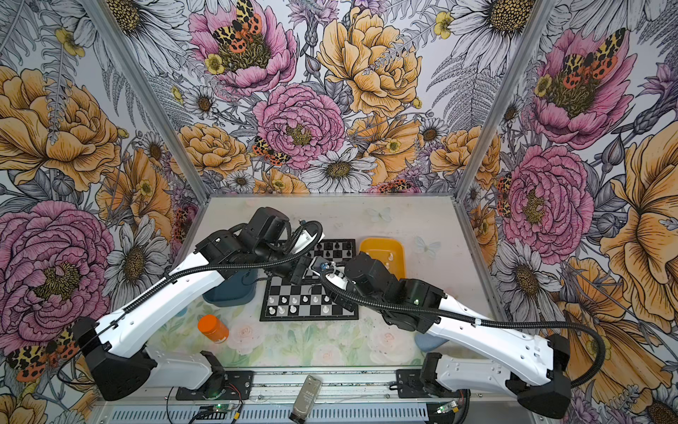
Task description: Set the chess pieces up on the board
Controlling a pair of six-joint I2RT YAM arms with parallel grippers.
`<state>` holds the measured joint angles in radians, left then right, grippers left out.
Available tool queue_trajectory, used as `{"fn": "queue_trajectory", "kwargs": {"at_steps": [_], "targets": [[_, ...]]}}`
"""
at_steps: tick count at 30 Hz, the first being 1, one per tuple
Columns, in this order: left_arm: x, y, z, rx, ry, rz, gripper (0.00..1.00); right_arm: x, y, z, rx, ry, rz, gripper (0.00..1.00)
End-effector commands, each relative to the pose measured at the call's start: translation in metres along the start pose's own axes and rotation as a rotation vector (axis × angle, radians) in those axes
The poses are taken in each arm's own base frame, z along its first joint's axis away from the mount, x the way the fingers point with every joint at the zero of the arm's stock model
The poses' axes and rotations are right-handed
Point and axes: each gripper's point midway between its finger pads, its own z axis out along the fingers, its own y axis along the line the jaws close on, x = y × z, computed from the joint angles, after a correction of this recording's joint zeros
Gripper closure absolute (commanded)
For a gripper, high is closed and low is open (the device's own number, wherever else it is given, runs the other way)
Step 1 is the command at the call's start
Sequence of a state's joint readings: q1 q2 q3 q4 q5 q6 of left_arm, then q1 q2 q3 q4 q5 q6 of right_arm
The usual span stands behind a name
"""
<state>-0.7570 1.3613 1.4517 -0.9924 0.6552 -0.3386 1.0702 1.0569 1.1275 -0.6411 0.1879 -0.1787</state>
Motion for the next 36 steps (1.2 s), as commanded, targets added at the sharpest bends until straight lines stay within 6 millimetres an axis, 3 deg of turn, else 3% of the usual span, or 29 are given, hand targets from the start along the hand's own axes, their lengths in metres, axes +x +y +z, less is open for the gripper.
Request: {"fn": "queue_trajectory", "kwargs": {"at_steps": [1, 15, 26, 36], "targets": [[0.002, 0.012, 0.007, -0.050, 0.009, -0.006, 1.00, -0.008, -0.004, -0.008, 0.019, -0.053, 0.015, 0.46], [-0.013, 0.046, 0.012, -0.182, -0.022, -0.033, 1.00, 0.002, 0.000, -0.023, -0.007, -0.055, 0.061, 0.39], [-0.011, 0.079, 0.011, -0.315, -0.040, -0.072, 1.00, 0.013, -0.017, -0.038, 0.084, -0.059, 0.105, 0.37], [0.010, 0.103, 0.021, -0.400, 0.007, -0.104, 1.00, 0.030, -0.037, -0.017, 0.092, 0.012, 0.247, 0.37]]}}
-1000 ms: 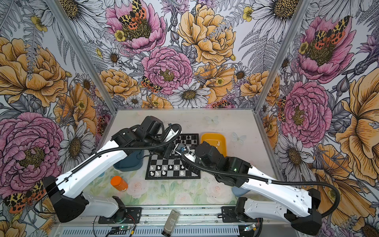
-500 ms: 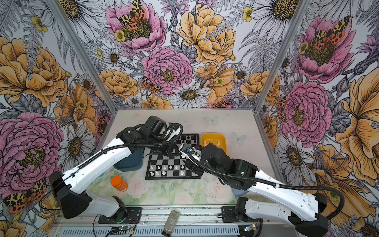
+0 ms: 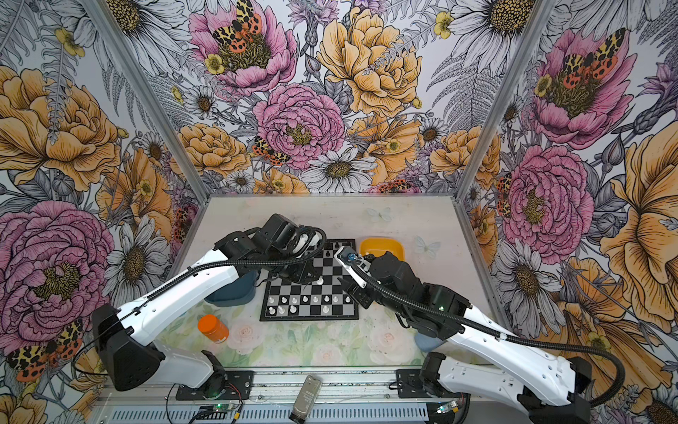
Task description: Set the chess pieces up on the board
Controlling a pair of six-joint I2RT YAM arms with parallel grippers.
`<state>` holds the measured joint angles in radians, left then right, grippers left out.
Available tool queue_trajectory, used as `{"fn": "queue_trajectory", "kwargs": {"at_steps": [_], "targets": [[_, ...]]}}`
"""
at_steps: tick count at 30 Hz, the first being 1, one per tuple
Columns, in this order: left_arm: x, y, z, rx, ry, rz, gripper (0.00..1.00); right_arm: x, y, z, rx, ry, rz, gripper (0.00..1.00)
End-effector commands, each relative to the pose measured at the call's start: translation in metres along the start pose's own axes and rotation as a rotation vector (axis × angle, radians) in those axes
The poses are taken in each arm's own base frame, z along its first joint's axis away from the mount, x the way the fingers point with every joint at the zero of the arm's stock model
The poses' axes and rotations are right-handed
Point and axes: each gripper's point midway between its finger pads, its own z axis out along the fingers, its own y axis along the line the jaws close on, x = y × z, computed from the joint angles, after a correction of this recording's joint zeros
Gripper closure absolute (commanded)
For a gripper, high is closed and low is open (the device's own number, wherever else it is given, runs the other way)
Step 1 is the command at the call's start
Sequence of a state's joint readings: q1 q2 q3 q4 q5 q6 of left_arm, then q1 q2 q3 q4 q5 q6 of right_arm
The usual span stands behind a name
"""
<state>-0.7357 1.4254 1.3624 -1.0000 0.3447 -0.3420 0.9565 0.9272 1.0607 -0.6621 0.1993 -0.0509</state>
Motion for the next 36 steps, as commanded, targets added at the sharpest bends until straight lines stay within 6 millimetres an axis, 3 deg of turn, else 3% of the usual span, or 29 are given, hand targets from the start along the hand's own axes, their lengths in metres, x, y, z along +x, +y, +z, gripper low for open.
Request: {"fn": "queue_trajectory", "kwargs": {"at_steps": [1, 12, 14, 36], "targets": [[0.007, 0.012, 0.007, -0.058, 0.014, -0.009, 1.00, 0.007, -0.003, 0.010, -0.017, 0.035, 0.067, 0.37], [0.034, 0.028, 0.024, -0.104, 0.093, -0.058, 1.00, 0.021, -0.019, 0.029, -0.015, 0.098, 0.166, 0.38], [0.039, 0.030, 0.029, -0.114, 0.111, -0.062, 1.00, 0.025, -0.029, 0.031, 0.007, 0.108, 0.191, 0.38], [0.060, 0.043, 0.056, -0.151, 0.213, -0.096, 1.00, 0.038, -0.039, 0.039, 0.014, 0.145, 0.244, 0.39]]}}
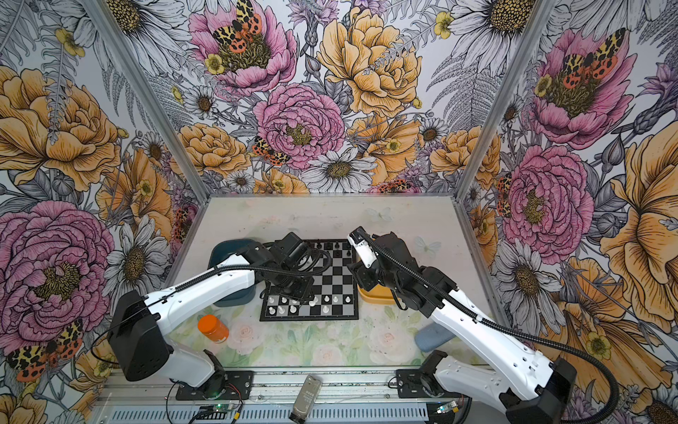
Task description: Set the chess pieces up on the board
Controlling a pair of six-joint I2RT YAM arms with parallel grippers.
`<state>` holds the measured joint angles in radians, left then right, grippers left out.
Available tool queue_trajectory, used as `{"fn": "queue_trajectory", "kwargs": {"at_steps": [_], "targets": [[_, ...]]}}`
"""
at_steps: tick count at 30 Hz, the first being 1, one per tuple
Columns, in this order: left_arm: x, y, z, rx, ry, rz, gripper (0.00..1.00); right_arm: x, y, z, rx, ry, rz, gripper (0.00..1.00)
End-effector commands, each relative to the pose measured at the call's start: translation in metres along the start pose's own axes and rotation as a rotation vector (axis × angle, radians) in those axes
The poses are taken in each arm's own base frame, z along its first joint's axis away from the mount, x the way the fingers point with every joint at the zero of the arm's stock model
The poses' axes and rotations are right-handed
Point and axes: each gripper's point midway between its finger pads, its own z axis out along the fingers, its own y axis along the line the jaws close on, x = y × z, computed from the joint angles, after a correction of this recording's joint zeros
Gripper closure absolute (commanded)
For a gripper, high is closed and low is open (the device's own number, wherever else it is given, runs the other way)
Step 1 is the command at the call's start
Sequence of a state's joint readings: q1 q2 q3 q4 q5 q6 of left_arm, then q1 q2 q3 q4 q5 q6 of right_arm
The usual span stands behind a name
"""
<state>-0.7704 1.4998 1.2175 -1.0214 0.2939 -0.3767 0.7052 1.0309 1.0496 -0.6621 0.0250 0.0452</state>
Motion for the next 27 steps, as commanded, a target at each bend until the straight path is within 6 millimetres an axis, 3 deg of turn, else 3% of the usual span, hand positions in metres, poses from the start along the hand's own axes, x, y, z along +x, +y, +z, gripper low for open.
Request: {"fn": "queue_trajectory", "kwargs": {"at_steps": [1, 27], "targets": [[0.004, 0.003, 0.009, -0.023, 0.016, -0.017, 1.00, 0.005, 0.001, 0.005, -0.013, 0.016, 0.023, 0.39], [0.005, 0.009, 0.040, -0.062, 0.029, -0.024, 1.00, 0.007, -0.003, 0.007, -0.008, 0.020, 0.034, 0.39]]}}
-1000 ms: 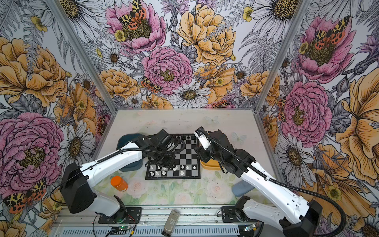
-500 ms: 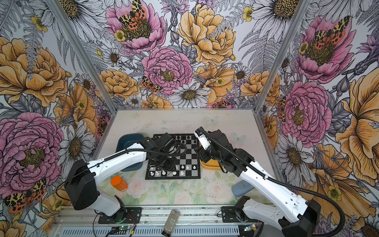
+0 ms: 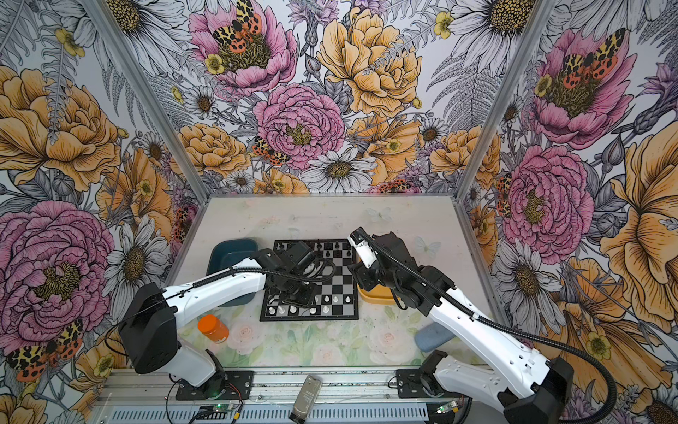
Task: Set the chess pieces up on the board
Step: 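Lower the white king with the left gripper toward the nearest row's end square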
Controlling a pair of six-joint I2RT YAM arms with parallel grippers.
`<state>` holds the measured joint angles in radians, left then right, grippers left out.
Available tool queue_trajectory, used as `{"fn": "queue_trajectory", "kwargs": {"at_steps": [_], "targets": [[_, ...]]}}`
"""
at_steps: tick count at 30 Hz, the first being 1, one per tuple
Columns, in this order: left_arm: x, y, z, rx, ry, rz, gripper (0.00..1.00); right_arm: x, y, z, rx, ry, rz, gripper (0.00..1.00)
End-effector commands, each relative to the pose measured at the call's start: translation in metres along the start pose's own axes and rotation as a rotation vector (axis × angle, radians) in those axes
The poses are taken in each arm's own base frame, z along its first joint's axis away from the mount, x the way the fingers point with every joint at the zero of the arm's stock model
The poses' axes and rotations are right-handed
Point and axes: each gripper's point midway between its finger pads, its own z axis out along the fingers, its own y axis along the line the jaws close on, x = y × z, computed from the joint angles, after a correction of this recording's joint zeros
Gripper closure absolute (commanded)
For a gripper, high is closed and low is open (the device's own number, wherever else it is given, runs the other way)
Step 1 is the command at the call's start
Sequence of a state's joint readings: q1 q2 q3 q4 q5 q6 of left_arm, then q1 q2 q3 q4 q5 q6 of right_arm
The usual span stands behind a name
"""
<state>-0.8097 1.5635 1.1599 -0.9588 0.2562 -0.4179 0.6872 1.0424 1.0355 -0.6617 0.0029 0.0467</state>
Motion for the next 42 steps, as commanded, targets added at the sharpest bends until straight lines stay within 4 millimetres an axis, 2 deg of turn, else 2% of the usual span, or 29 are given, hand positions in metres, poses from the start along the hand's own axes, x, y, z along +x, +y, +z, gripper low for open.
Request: {"fn": "queue_trajectory", "kwargs": {"at_steps": [1, 18, 42], "targets": [[-0.004, 0.001, 0.008, -0.012, -0.016, -0.003, 1.00, 0.000, -0.002, 0.001, 0.000, -0.005, 0.021, 0.39], [-0.010, 0.003, 0.021, -0.019, -0.017, -0.003, 1.00, 0.002, -0.004, 0.001, 0.006, -0.001, 0.027, 0.39], [-0.012, 0.012, 0.028, -0.021, -0.011, -0.021, 1.00, 0.004, -0.004, 0.005, 0.002, 0.011, 0.033, 0.38]]}}
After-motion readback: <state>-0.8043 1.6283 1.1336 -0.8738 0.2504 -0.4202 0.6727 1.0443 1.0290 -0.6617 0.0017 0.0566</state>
